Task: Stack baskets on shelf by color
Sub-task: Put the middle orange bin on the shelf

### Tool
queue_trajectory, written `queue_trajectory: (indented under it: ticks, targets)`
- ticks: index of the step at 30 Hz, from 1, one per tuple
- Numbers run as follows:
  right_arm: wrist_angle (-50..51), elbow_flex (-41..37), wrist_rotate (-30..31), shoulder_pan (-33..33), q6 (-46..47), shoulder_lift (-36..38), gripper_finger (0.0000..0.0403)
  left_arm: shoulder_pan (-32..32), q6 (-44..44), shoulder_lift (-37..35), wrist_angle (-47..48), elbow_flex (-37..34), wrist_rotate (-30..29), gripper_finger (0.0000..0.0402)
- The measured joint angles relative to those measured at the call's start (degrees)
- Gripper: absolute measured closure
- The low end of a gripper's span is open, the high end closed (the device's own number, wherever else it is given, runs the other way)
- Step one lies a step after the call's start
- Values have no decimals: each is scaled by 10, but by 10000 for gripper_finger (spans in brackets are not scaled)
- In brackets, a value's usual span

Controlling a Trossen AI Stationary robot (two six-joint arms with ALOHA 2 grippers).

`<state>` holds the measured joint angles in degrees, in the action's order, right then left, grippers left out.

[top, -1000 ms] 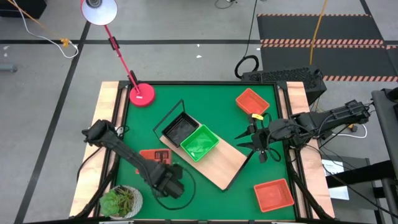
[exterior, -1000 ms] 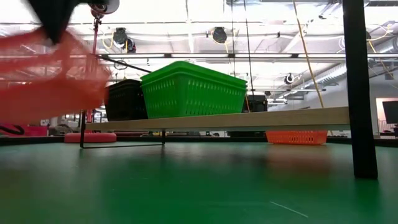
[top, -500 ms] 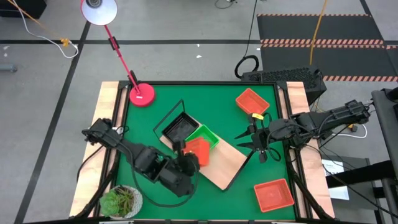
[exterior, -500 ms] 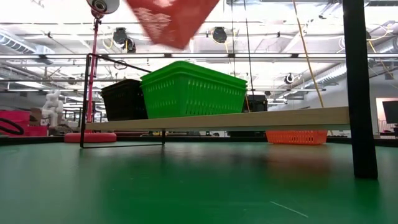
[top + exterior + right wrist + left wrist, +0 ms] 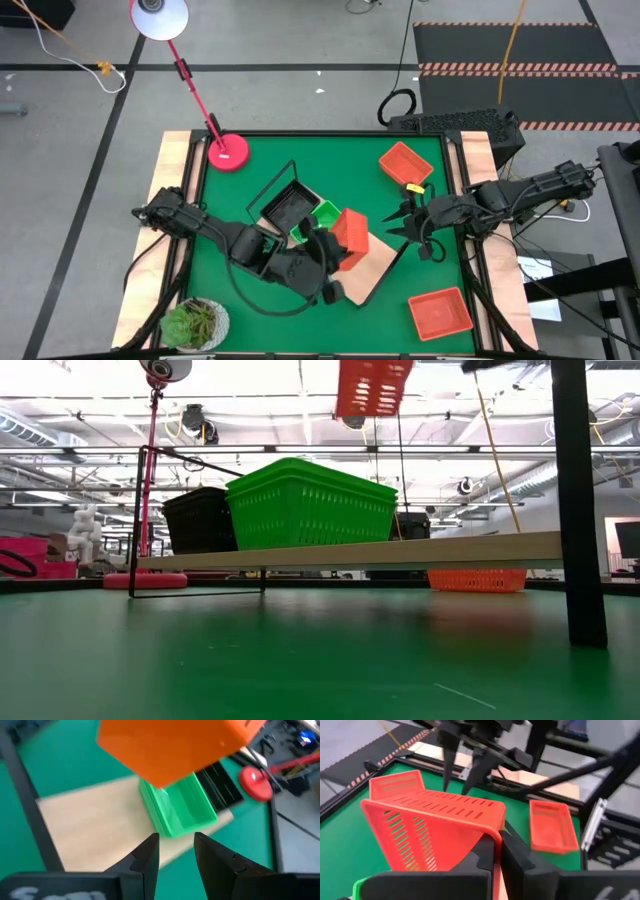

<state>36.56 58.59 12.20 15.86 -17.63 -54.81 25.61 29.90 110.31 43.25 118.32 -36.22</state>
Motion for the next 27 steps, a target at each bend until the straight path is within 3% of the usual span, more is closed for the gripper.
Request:
queue_trajectory:
  ticks: [3,12,17,27]
  targets:
    - [24,0,29,0,0,13,287,-16,22,1,-1,0,-1,394]
    - [36,0,30,0,29,72,287,-50,65,10,-4,0,1,382]
    - [41,0,30,0,36,92,287,-56,73,47,-6,0,38,392]
    - [42,0,29,0,41,97,287,-65,121,110,-12,0,102,375]
